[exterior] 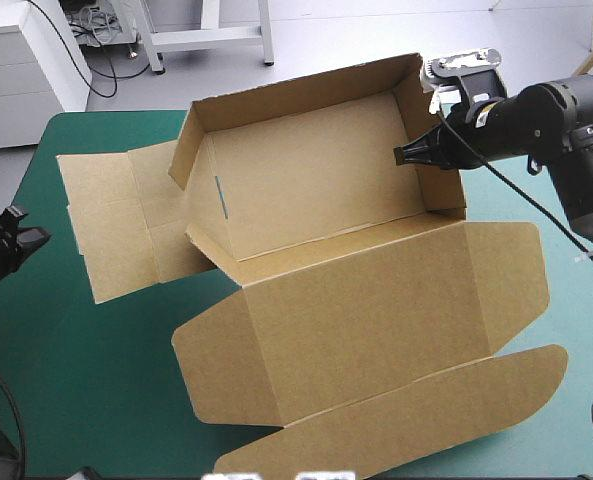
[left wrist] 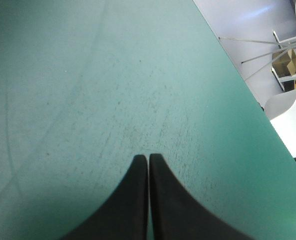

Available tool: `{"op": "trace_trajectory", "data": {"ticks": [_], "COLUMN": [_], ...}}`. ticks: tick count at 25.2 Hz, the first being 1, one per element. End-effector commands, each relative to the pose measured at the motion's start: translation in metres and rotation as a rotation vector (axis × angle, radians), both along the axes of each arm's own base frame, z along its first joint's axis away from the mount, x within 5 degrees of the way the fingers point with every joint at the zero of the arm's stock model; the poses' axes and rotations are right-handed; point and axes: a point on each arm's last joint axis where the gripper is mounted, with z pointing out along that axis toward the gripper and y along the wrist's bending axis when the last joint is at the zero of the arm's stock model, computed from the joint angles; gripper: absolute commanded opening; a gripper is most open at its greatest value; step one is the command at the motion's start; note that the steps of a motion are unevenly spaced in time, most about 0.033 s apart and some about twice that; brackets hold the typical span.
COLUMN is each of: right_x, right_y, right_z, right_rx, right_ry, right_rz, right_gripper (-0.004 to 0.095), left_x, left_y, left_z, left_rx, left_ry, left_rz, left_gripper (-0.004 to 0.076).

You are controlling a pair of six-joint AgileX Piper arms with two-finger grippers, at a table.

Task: Fold the box

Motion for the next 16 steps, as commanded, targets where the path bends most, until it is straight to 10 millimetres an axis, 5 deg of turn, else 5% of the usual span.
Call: {"op": "trace_trajectory", "data": {"ticks": [1, 3, 8, 10, 16], "right_x": [-0.017, -0.017, -0.018, -0.019, -0.018], "right_y": [-0.003, -0.003, -0.001, 0.001, 0.015], "right_z": [0.027, 0.027, 0.027, 0.027, 0.030], "right_rx": [0.045, 0.045, 0.064, 0.074, 0.192], "right_ry": [-0.118, -0.118, -0.114, -0.113, -0.127], "right_rz": [0.016, 0.020, 0.037, 0.058, 0.168], "right_gripper": [-0.0019, -0.0019, -0.0019, -0.0019, -0.0019], "left_x": [-0.002, -0.003, -0.005, -0.006, -0.005], "left_y": [-0.007, -0.008, -0.009, -0.009, -0.032], "left_z": [0.021, 0.021, 0.018, 0.016, 0.013], "left_rx": [0.003, 0.009, 0.012, 0.033, 0.086], "left_ry": [-0.083, -0.083, -0.048, -0.025, -0.073], "left_rz": [-0.023, -0.050, -0.067, -0.077, -0.371], "left_gripper": [0.0047, 0.0139, 0.0550, 0.0655, 0.0652]}}
